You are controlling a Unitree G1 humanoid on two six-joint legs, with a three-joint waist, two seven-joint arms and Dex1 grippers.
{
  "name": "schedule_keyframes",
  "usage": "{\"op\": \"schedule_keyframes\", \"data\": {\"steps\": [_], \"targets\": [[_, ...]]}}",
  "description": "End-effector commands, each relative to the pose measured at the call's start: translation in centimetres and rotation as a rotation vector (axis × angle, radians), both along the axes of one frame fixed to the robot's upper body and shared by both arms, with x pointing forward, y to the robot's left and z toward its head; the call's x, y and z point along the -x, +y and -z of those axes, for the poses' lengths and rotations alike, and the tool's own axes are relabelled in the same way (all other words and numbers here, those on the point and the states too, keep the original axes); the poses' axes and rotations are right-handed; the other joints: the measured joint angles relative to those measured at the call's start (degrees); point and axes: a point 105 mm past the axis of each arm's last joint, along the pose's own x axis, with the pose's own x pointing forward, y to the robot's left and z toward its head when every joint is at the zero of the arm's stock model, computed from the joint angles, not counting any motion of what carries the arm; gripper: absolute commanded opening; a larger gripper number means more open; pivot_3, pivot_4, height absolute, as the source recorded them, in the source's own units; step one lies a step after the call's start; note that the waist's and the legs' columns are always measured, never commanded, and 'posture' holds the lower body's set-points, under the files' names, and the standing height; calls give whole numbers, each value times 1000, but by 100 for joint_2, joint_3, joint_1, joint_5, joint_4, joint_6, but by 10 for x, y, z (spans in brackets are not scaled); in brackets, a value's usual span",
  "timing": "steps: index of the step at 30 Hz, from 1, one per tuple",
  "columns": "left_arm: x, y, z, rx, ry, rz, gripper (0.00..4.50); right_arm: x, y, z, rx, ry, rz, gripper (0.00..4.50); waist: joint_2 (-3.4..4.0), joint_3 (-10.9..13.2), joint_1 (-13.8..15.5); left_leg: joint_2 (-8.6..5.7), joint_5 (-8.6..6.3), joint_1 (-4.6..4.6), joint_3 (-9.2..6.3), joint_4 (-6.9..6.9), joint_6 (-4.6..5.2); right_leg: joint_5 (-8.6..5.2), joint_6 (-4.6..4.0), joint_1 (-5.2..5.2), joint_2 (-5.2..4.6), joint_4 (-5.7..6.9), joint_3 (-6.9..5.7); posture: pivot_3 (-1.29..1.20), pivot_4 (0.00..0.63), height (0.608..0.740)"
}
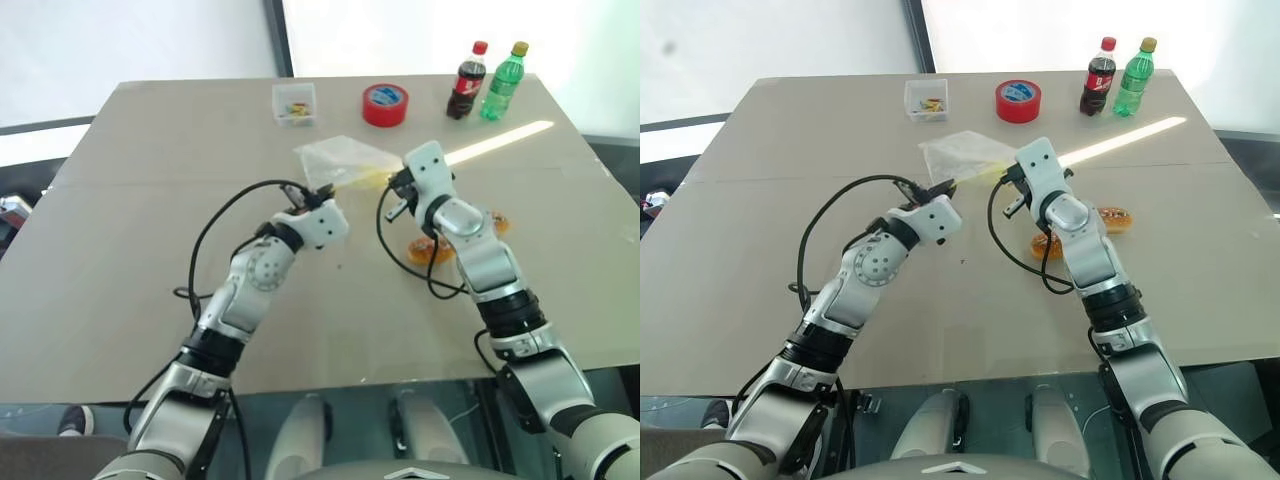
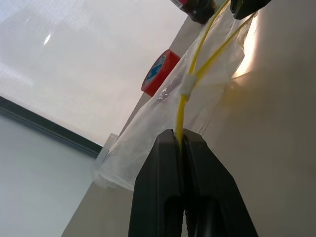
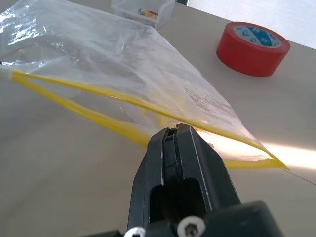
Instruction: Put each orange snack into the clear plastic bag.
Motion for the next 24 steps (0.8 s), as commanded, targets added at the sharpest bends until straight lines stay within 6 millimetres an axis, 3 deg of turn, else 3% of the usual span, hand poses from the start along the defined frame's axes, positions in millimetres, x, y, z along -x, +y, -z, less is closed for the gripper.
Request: {"op": "schedule_keyframes", "data": {"steps": [1, 6, 9, 12, 13, 16, 19, 21, 24], "targets": [[9, -11, -15, 18, -43, 75, 0, -2, 11, -11, -18, -44, -31, 27, 0, 0, -4, 0, 0, 0, 0, 0, 0, 0, 0, 0, 0, 0, 0, 0, 150, 740], [11, -8, -15, 5, -34, 94, 0, -9, 29, -3, -16, -71, -79, 27, 0, 0, -17, 1, 0, 3, 0, 0, 0, 0, 0, 0, 1, 2, 1, 0, 150, 740], [12, -6, -11, -5, -19, 89, 0, -15, 37, -8, 109, -214, -110, 27, 0, 0, -14, 1, 1, 3, 1, 0, -1, 1, -2, 0, 1, 1, 1, 0, 150, 740], [9, 1, -9, 3, -4, 50, 0, -14, 45, -7, 450, -456, -214, 854, 0, 0, -2, -1, 2, 2, 3, 0, -3, 1, -2, -1, -1, -1, 3, 0, 150, 740], [7, 4, -8, 19, 6, 32, 0, -13, 47, -4, 506, -487, -257, 1428, 0, 0, 5, -2, 13, 2, 3, 0, -22, 1, -2, -1, -3, -4, 1, 0, 150, 740], [5, 11, -6, 85, 39, -19, 0, -11, 52, -3, 534, -525, -308, 2728, -1, 0, -24, -2, 14, 2, 2, -1, -24, 1, -2, 1, -2, -6, 1, 0, 150, 740], [10, 6, -1, 111, 67, -2, 0, -9, 55, 0, 607, -571, -345, 4205, 0, 0, -33, 3, 14, 2, 5, -3, -24, 1, -2, -1, 1, -5, 7, 0, 150, 740], [13, 4, 1, 122, 73, 1, 0, -9, 55, 6, 657, -582, -359, 4443, -1, 0, -28, 3, 14, 1, 5, -3, -24, 1, -2, -1, 1, -6, 7, 0, 150, 740], [15, 5, 1, 133, 74, -8, 0, -10, 53, 12, 689, -584, -368, 4443, -1, 0, -12, 2, 14, 2, 5, -1, -24, 1, -2, 0, 1, -2, 7, 0, 150, 740]]}}
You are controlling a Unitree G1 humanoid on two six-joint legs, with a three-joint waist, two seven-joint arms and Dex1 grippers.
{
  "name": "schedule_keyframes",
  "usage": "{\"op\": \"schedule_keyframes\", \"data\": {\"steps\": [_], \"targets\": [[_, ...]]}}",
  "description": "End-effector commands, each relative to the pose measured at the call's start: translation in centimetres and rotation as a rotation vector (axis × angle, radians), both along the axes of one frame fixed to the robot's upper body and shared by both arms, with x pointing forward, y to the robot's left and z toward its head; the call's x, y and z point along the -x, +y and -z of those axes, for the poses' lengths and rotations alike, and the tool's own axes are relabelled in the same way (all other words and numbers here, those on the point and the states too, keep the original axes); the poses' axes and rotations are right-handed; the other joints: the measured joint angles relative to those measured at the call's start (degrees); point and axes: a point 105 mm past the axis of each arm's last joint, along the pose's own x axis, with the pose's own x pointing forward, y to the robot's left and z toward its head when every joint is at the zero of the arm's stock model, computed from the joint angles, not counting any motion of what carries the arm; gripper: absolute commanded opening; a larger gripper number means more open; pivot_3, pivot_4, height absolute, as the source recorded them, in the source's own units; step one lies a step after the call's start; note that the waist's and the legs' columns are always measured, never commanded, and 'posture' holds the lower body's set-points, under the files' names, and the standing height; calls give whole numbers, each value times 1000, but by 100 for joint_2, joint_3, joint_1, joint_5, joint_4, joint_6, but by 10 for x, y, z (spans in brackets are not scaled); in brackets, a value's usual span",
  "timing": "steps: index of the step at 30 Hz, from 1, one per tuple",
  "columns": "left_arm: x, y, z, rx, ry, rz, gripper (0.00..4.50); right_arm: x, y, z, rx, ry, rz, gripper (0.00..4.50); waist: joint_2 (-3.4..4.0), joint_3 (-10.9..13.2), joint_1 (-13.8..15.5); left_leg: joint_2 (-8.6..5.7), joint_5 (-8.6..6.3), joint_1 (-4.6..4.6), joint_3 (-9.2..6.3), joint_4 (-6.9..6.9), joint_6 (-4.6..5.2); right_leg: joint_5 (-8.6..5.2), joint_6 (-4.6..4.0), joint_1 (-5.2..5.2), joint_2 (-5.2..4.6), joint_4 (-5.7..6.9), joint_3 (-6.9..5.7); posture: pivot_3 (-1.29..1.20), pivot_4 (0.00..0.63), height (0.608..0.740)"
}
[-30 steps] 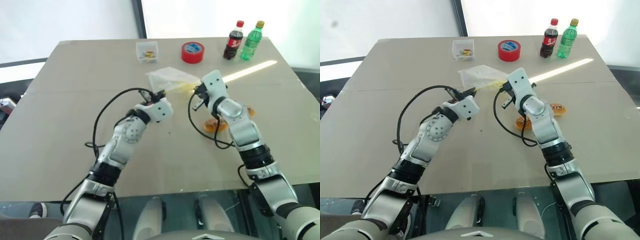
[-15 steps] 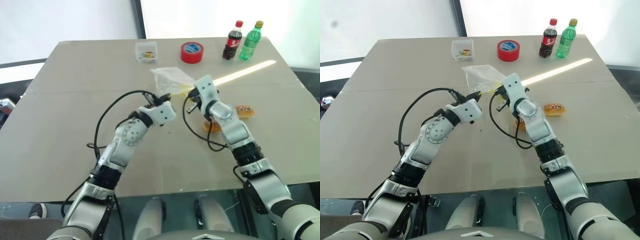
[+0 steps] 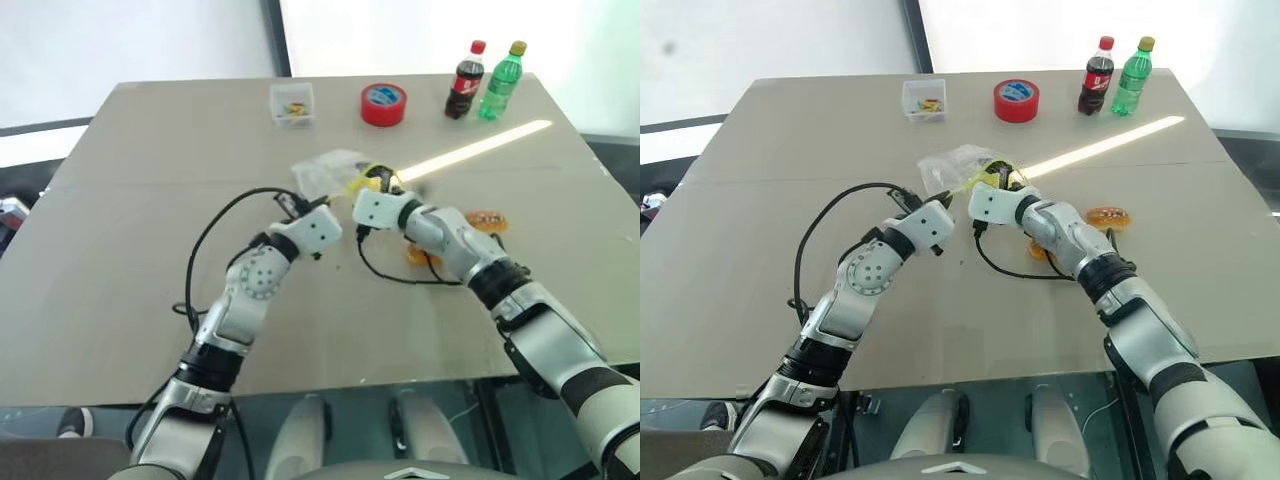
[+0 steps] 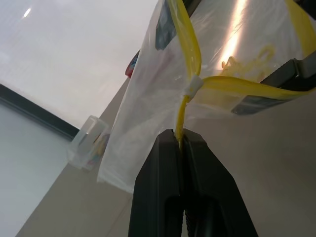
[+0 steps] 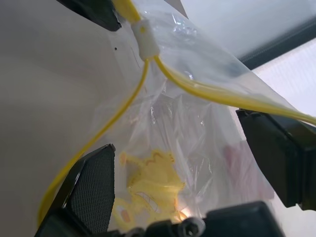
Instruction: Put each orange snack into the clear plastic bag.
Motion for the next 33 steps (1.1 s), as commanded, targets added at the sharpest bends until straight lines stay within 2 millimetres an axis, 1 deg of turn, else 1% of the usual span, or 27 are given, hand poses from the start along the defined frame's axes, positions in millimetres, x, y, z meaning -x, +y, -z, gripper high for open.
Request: {"op": "schedule_keyframes", "data": {"steps": [1, 5, 8, 12, 15, 19, 20, 24, 26, 28, 29, 31, 33], "targets": [[6, -2, -16, 25, -54, 8, 0, 0, 5, -11, 21, -67, -33, 4443, 0, 0, 3, 0, 0, 0, -2, 0, 0, 0, 0, 0, 0, 1, -1, 0, 150, 740], [7, 0, -10, 15, -39, -2, 0, 1, 7, -12, 43, -88, -42, 4443, 0, 0, 5, 0, 0, 1, -2, 0, 1, 2, -2, 0, 0, 3, -2, 0, 150, 740], [6, 0, -8, 13, -35, -5, 0, 1, 5, -11, 42, -88, -40, 4443, 0, 0, 4, 0, 0, 1, -3, 0, 0, 2, -2, 0, 0, 2, -2, 0, 150, 740], [4, 7, -7, 23, -40, -50, 0, 9, -6, -9, -28, -40, -37, 4443, 0, 0, 12, 0, 0, 1, -3, -1, 0, 2, -2, 1, 0, 0, -2, 0, 150, 740], [5, 9, -6, 34, -36, -70, 0, 30, -16, -5, -109, 66, -83, 4443, -1, -1, 30, 0, -4, 0, -8, 0, 7, 2, -2, 8, -1, -6, -9, 0, 150, 740], [9, 6, -4, 52, -26, -54, 0, 59, -29, -11, -224, 195, -107, 4443, -1, 0, 24, -1, -11, -3, -10, 2, 19, 2, -2, 13, -4, -9, -12, 0, 150, 740], [10, 5, -4, 52, -25, -50, 0, 65, -31, -15, -259, 230, -105, 4443, -1, -1, 16, 0, -11, 0, -9, 3, 19, 2, -1, 13, -4, -6, -10, 0, 150, 740], [11, 5, -3, 49, -24, -47, 0, 80, -44, -44, -426, 284, -71, 4443, -1, 0, 18, 6, -11, 14, -19, 4, 20, 5, -6, 25, 5, 4, -18, 0, 150, 740], [11, 6, -3, 49, -23, -48, 0, 85, -56, -48, -480, 362, -41, 4443, -1, -1, 35, 6, -11, 27, -29, 5, 21, 6, -9, 44, 7, 2, -28, 0, 150, 740], [11, 7, -2, 49, -20, -47, 0, 90, -71, -42, -512, 479, -13, 4443, -1, 0, 68, 5, -10, 41, -35, 5, 22, 6, -9, 62, 6, -1, -34, 0, 150, 740], [11, 7, -2, 49, -19, -44, 0, 91, -80, -37, -518, 524, 8, 4443, -1, 0, 72, 4, -10, 64, -39, 3, 22, 5, -10, 90, 5, -10, -40, 0, 150, 740], [11, 6, -3, 52, -16, -32, 0, 88, -95, -27, -550, 593, 52, 4443, -1, 0, 77, 3, -10, 84, -41, -1, 23, 4, -10, 115, 4, -20, -43, 0, 150, 740], [12, 5, -3, 57, -11, -10, 0, 87, -105, -15, -550, 658, 76, 4443, -2, 0, 84, 0, -11, 95, -40, -1, 23, 4, -10, 126, 1, -23, -43, 0, 150, 740]]}}
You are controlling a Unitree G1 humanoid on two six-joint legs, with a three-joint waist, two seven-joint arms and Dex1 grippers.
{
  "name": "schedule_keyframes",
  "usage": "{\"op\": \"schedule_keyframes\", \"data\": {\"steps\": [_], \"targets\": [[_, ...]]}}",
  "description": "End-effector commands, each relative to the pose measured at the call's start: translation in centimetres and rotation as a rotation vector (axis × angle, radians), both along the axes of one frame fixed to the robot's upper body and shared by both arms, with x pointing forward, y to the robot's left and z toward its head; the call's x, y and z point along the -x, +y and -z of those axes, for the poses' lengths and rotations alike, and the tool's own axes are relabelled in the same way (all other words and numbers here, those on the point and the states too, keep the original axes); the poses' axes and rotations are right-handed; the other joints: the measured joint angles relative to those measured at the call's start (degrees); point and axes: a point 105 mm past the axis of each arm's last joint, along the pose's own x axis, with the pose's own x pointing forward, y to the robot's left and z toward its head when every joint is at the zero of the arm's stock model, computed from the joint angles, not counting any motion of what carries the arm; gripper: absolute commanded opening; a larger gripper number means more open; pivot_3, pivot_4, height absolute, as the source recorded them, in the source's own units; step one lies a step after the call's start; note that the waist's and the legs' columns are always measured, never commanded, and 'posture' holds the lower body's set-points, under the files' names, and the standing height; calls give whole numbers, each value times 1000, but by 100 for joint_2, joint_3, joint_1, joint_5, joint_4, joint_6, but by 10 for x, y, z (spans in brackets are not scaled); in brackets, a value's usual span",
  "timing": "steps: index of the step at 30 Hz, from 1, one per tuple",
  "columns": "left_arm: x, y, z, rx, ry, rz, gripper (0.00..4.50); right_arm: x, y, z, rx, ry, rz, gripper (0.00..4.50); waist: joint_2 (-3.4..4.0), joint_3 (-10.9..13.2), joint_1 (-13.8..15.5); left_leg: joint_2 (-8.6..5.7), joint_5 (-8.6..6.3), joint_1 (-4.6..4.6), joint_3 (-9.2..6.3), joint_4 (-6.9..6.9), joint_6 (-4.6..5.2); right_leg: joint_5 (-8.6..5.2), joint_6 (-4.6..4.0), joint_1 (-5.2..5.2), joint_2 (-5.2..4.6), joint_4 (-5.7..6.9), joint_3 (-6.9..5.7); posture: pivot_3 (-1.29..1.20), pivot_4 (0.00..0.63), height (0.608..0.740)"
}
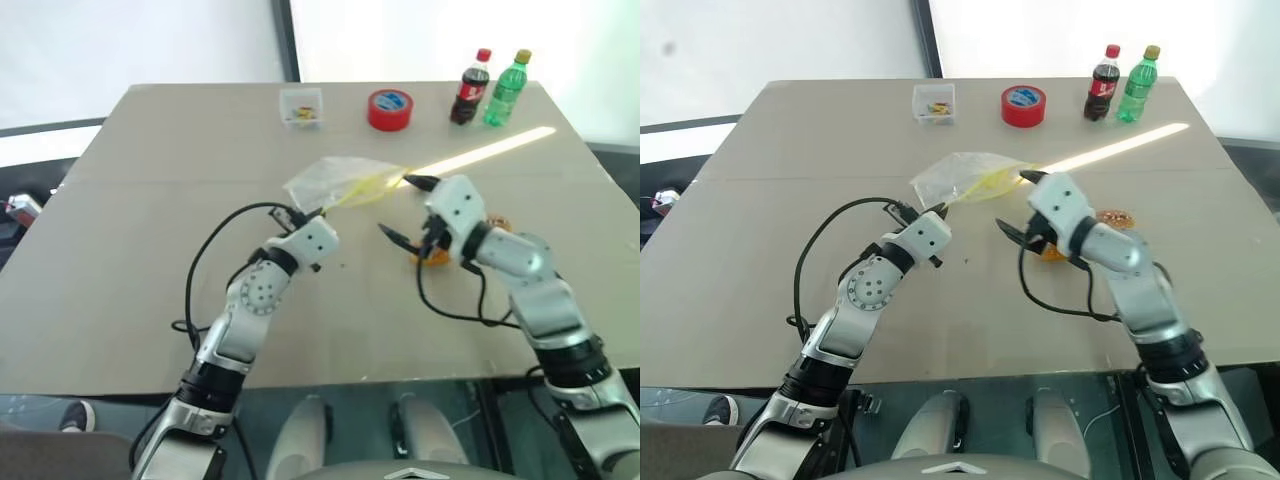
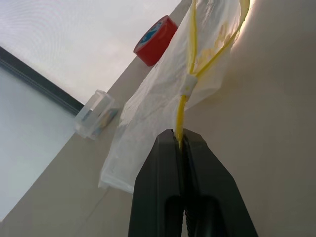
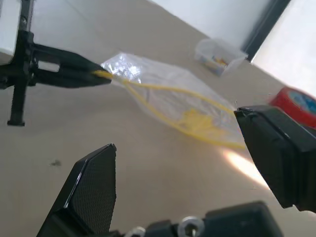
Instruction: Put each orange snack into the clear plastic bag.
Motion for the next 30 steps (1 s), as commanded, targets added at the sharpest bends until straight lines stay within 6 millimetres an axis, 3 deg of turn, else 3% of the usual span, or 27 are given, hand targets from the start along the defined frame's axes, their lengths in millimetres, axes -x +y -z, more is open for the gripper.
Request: {"op": "schedule_keyframes", "data": {"steps": [1, 5, 7, 14, 18, 23, 26, 30], "targets": [[5, -5, -17, 27, -44, 64, 0, -1, -26, 14, -45, 143, 15, 4443, -1, 1, -18, 0, 0, 0, 0, 1, 0, 0, 0, 1, 0, 0, 0, 0, 150, 740], [13, -10, -18, 11, -25, 193, 0, -11, -45, 42, 14, 245, 20, 4443, -1, 1, -57, 5, 0, 9, 2, 0, 0, 0, 0, 1, 5, 5, 2, 0, 150, 740], [12, -1, -19, 11, -16, 210, 0, -13, -51, 50, 39, 286, 1, 4443, 0, 2, -52, 5, 0, 10, 3, -1, 0, 0, -1, 1, 5, 6, 2, 0, 150, 740], [9, 9, -22, -30, -26, 239, 0, -27, -63, 57, 74, 310, -16, 4443, 1, 3, -57, 4, 0, 10, 9, -1, 0, 0, 0, 1, 3, 3, 7, 0, 150, 740], [8, 6, -19, -28, -22, 245, 0, -25, -56, 50, 30, 311, -65, 3509, 1, 3, -37, 4, 0, 6, 4, -3, 0, 0, 0, 1, 3, -1, 3, 0, 150, 740], [10, 2, -17, -47, -26, 258, 0, -15, -56, 54, 40, 338, -104, 1446, 1, 4, -35, 4, 0, 5, 5, -3, 0, 0, 0, 1, 2, -1, 4, 0, 150, 740], [10, 1, -17, -44, -31, 254, 0, -15, -51, 45, 7, 329, -100, 253, 1, 4, -35, 4, 0, 5, 3, -3, 0, 0, 0, 1, 2, 0, 3, 0, 150, 740], [10, -1, -15, -58, -33, 257, 0, -12, -30, 16, -143, 339, -135, 48, 1, 4, -60, 5, 0, 6, 4, -2, 0, 0, 0, 0, 3, 1, 6, 0, 150, 740]]}}
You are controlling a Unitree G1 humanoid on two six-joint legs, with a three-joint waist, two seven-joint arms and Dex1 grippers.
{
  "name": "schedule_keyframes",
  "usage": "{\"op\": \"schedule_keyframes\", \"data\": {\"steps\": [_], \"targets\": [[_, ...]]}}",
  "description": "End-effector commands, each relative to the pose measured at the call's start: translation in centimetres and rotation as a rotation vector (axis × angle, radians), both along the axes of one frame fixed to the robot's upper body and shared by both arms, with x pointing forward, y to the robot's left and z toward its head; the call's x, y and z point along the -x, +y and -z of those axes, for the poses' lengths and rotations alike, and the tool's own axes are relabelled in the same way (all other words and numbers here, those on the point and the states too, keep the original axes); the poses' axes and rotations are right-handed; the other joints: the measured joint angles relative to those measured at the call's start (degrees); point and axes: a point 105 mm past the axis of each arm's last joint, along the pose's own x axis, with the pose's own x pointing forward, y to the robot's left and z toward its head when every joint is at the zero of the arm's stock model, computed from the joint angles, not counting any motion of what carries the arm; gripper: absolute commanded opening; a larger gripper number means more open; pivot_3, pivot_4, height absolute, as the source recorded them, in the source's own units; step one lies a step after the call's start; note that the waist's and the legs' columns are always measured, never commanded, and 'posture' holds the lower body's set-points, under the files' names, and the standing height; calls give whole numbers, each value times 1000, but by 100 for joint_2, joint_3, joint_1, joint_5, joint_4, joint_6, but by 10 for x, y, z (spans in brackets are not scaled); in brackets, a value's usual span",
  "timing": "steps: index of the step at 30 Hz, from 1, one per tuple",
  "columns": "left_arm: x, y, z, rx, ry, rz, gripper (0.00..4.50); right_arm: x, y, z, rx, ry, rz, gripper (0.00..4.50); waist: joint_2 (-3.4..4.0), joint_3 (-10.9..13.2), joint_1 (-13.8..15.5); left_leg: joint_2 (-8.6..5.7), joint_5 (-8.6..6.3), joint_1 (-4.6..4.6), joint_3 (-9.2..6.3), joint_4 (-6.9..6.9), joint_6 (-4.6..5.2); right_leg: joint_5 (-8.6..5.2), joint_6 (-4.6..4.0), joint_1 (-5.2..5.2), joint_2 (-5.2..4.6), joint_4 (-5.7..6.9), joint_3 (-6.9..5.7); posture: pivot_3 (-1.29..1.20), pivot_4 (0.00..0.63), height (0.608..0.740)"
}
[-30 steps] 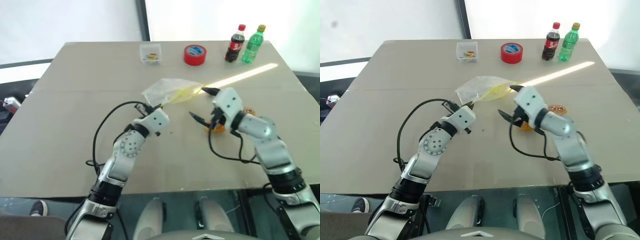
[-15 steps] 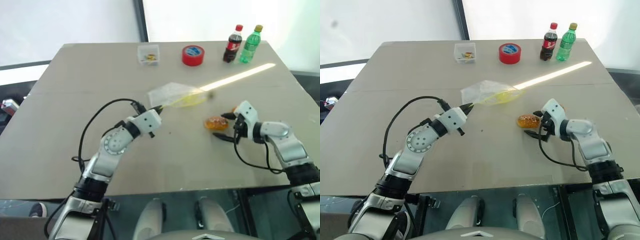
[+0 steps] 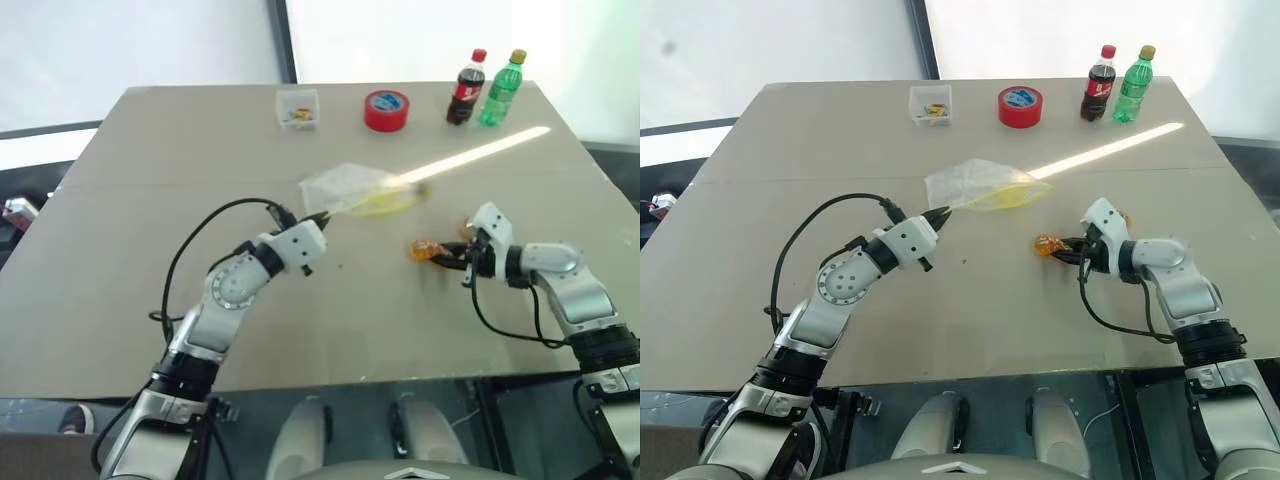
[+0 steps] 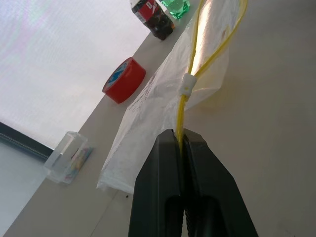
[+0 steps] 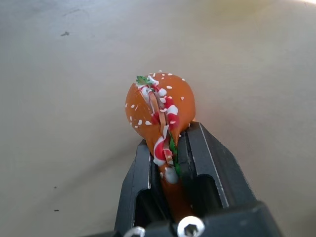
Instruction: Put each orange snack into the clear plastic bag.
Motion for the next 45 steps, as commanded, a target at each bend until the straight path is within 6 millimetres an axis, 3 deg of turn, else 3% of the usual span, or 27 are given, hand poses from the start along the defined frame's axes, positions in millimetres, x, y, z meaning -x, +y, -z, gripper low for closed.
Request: {"op": "schedule_keyframes", "data": {"steps": [1, 9, 16, 25, 30, 36, 45], "targets": [[2, -6, -7, -20, -50, 27, 0, 2, 20, -45, -152, -50, -26, 48, 1, 0, -7, 1, 0, 0, -2, 0, 0, 0, 0, 0, 1, 1, -1, 0, 150, 740], [4, -14, -6, -31, -59, 56, 0, -4, 31, -63, -240, -26, 20, 48, 1, 0, 59, -4, 0, -4, -5, 0, 0, 0, 0, 0, -3, -3, -6, 0, 150, 740], [7, -22, -8, -23, -67, 83, 0, -17, 29, -61, -227, -38, 80, 48, 1, 1, 36, -3, 0, -5, -5, -2, 0, 0, 0, -2, -2, -5, -6, 0, 150, 740], [8, -27, -10, 6, -68, 91, 0, -26, 28, -39, -164, -3, 130, 48, 2, 1, 21, -3, 0, -5, -3, -3, 0, 0, 0, -4, -1, -5, -5, 0, 150, 740], [12, -33, -5, -14, -59, 123, 0, -24, 39, -49, -274, 77, 127, 48, 3, 2, 8, -1, 0, -5, -5, -3, 0, 0, 0, -4, 0, -3, -5, 0, 150, 740], [15, -39, -3, -22, -54, 159, 0, -20, 48, -53, -282, 103, 93, 48, 5, 3, 13, -2, 0, -6, -5, -4, 0, 0, 0, -4, -1, -4, -6, 0, 150, 740], [15, -48, -1, -21, -44, 222, 0, -44, 50, -54, -253, 55, 212, 48, 6, 4, 2, -2, 0, -6, -4, -4, 0, 0, 0, -6, 0, -2, -5, 0, 150, 740]]}}
